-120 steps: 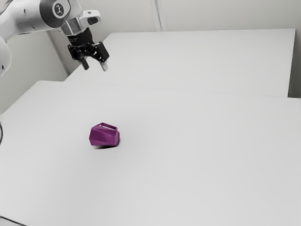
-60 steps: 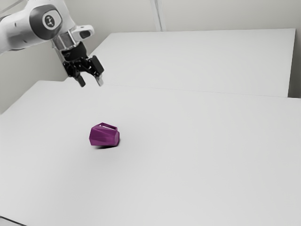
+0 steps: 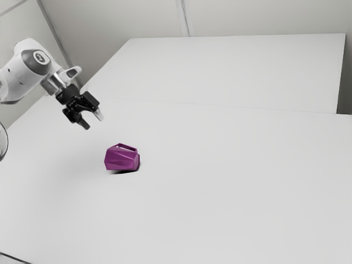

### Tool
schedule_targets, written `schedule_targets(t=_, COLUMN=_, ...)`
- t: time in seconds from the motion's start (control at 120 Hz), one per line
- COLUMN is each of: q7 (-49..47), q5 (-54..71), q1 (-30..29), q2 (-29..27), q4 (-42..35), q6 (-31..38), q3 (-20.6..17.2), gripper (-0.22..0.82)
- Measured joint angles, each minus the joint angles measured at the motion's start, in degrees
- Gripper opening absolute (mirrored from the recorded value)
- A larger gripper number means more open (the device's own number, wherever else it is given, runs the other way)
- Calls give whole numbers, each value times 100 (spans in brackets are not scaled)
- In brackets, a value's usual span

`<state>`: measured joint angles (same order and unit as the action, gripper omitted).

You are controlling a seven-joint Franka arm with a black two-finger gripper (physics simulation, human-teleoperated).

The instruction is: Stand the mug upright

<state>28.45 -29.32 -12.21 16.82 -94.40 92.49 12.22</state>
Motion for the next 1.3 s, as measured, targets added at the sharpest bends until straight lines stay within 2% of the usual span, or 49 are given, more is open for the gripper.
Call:
schedule_targets(t=0.35, q7=944, q5=-1138, q1=-262, q2=776, q4=-461, q6=19, q3=-3, gripper=60)
schedule_targets(t=0.667, q7=1438, q5=-2167, q1=-261, q2=923, q4=-1029, q6=73, q3=-30, gripper=60)
schedule_targets(t=0.7, q7=1477, q5=-2226, q1=-262, q2=924, q4=-1054, q6=69, q3=-33, gripper=56)
schedule_targets(t=0.842, q7=1642, q5=-2347, q1=-264, q2=915, q4=-1066, q6=66, q3=-35, gripper=18)
schedule_targets(t=0.942, q7=1738, q5=-2391, q1=-265, q2=912, q4=-1073, q6=50, q3=-35, gripper=2)
schedule_targets(t=1.117, q7=1869, q5=-2444, q1=-262, q2=872, q4=-1074, q6=47, q3=-35, gripper=-11)
schedule_targets(t=1.3, q7=1964, q5=-2471, q1=-250, q2=642, q4=-1075, q6=32, q3=-42, gripper=-15)
